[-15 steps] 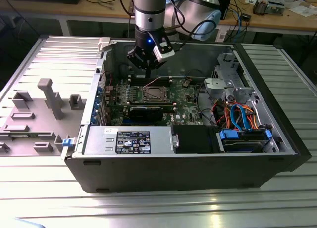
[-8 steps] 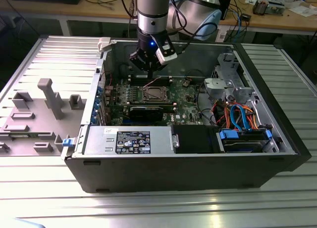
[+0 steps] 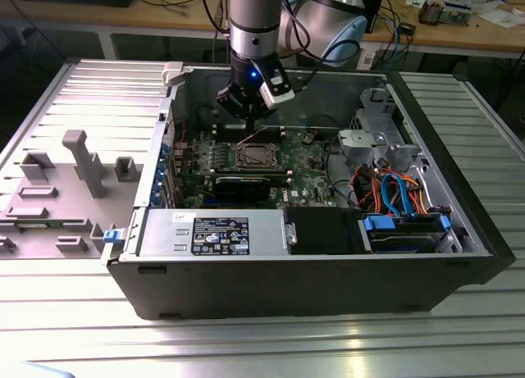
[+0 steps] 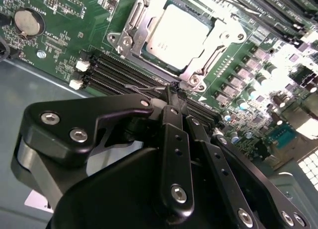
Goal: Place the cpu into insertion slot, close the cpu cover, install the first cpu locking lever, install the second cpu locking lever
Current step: 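Install the first cpu locking lever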
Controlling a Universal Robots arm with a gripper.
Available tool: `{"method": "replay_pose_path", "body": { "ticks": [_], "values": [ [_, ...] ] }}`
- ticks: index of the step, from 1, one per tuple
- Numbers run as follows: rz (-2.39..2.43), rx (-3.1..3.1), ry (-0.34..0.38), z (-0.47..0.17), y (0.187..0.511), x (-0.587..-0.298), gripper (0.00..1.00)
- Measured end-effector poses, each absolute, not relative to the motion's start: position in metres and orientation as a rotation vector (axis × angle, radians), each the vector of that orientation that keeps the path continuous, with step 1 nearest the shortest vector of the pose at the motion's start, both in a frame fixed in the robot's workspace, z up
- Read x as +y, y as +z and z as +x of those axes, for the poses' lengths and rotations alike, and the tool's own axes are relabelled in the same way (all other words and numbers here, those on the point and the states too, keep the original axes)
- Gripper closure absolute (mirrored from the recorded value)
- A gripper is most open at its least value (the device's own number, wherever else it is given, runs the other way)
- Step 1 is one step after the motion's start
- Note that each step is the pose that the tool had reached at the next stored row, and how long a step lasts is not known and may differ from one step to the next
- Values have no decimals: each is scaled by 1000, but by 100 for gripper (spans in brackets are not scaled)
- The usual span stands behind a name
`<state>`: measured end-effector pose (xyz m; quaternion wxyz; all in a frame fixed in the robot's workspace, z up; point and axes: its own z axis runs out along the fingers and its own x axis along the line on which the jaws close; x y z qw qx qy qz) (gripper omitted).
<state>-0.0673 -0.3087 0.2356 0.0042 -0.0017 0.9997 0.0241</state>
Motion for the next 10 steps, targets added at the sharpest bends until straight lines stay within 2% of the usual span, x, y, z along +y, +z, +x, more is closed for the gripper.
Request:
{"method": "replay_pose_path", "body": {
  "ticks": [10],
  "values": [
    [-45,3133,79,-60,231,-307,89]
  ]
}}
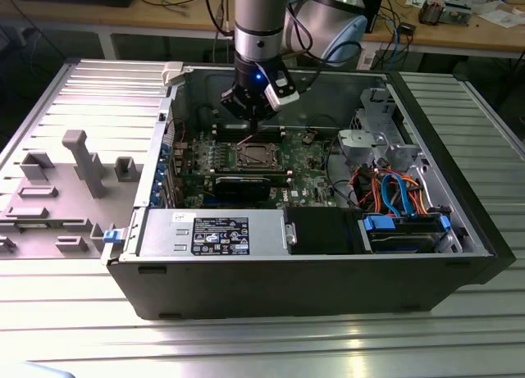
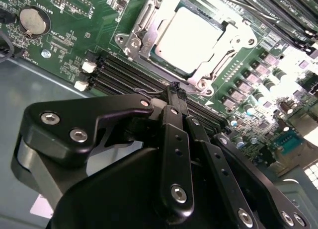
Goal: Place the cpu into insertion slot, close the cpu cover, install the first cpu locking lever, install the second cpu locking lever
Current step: 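Install the first cpu locking lever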
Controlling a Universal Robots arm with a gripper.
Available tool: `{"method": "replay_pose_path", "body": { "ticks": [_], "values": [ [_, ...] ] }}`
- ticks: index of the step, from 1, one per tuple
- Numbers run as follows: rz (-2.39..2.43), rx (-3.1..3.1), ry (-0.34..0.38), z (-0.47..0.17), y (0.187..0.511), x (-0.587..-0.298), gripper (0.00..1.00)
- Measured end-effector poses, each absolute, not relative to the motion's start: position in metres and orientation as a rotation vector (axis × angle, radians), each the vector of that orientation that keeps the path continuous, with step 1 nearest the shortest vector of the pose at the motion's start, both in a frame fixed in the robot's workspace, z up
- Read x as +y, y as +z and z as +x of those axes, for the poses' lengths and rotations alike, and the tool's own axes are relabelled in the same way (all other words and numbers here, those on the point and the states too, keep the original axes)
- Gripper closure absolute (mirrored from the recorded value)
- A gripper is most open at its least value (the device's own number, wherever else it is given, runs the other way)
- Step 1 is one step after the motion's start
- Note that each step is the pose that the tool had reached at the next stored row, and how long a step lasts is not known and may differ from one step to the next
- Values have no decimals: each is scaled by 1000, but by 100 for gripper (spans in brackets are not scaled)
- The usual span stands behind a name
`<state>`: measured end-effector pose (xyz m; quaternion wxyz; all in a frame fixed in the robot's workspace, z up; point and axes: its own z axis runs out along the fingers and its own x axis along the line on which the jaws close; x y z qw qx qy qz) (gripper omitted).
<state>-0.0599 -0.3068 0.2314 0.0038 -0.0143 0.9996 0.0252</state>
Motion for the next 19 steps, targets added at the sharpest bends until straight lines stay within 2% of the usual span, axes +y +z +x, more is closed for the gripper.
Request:
{"method": "replay_pose_path", "body": {
  "ticks": [19],
  "values": [
    [-45,3133,80,-42,218,-304,89]
  ]
}}
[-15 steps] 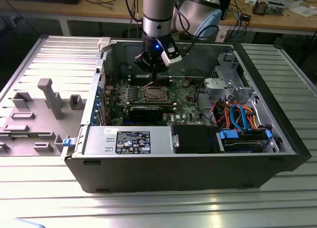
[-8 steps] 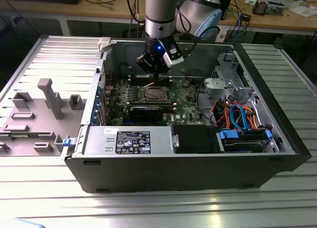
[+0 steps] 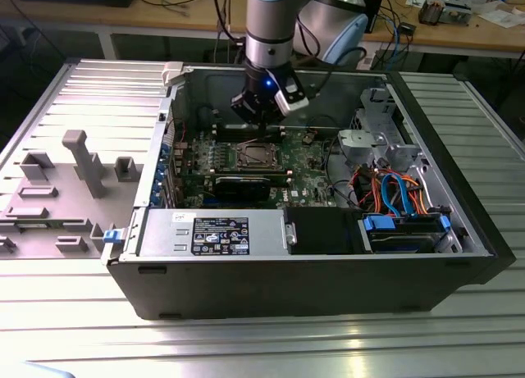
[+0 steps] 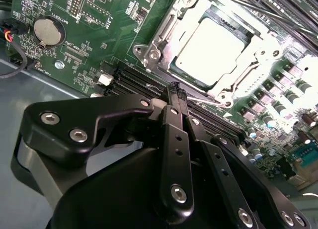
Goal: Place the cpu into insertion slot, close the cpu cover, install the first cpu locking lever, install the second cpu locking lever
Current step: 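Install the first cpu locking lever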
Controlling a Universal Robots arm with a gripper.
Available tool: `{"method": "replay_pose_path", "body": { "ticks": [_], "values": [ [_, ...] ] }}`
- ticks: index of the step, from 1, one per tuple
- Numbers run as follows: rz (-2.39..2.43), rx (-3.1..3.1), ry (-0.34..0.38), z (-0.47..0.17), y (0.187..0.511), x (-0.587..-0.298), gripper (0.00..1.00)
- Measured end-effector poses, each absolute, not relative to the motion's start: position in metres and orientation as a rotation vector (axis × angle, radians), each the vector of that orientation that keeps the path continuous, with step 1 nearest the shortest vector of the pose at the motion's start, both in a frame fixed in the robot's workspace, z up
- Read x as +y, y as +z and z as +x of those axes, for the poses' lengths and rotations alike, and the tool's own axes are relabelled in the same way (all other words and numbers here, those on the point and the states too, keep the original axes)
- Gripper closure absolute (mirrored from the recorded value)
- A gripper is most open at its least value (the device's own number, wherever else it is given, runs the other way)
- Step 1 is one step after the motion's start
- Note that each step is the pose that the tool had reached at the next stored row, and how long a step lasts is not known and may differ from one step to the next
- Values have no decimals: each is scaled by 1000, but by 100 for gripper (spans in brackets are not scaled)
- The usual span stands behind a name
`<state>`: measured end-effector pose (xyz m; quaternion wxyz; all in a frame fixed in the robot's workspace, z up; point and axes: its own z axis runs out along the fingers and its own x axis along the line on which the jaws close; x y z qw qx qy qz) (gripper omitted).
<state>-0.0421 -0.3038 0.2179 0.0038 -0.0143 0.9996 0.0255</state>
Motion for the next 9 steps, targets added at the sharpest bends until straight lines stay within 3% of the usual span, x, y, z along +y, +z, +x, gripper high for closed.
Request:
{"method": "replay_pose_path", "body": {
  "ticks": [9],
  "values": [
    [-45,3133,80,-39,211,-304,89]
  ]
}}
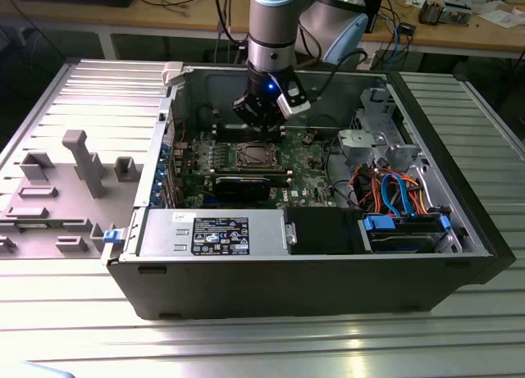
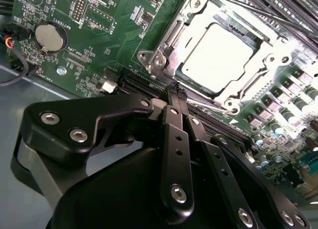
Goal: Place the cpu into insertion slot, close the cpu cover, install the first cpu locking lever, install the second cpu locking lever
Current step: 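Install the first cpu locking lever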
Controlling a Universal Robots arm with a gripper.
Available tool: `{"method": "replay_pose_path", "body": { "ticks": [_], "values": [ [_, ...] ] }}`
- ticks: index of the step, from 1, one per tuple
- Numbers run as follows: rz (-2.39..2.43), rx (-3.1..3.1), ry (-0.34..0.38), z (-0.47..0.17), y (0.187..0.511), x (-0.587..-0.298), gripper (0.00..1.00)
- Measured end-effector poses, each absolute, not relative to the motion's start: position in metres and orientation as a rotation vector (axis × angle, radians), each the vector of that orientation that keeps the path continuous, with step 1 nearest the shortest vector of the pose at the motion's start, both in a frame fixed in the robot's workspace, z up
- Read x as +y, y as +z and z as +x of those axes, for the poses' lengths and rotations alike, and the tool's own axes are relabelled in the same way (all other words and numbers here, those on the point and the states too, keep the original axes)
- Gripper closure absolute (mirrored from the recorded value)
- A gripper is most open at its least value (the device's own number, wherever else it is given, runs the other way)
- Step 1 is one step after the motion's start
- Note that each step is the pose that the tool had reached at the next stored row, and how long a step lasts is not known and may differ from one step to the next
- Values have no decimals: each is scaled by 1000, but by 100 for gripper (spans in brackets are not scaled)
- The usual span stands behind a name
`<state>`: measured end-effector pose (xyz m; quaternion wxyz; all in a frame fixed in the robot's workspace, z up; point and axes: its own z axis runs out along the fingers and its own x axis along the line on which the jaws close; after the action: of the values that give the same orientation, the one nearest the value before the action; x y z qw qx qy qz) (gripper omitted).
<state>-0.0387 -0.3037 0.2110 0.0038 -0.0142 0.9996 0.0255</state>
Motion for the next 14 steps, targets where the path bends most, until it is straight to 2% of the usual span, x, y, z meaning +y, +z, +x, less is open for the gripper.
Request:
{"method": "replay_pose_path", "body": {
  "ticks": [14],
  "values": [
    [-45,3133,80,-35,206,-304,89]
  ]
}}
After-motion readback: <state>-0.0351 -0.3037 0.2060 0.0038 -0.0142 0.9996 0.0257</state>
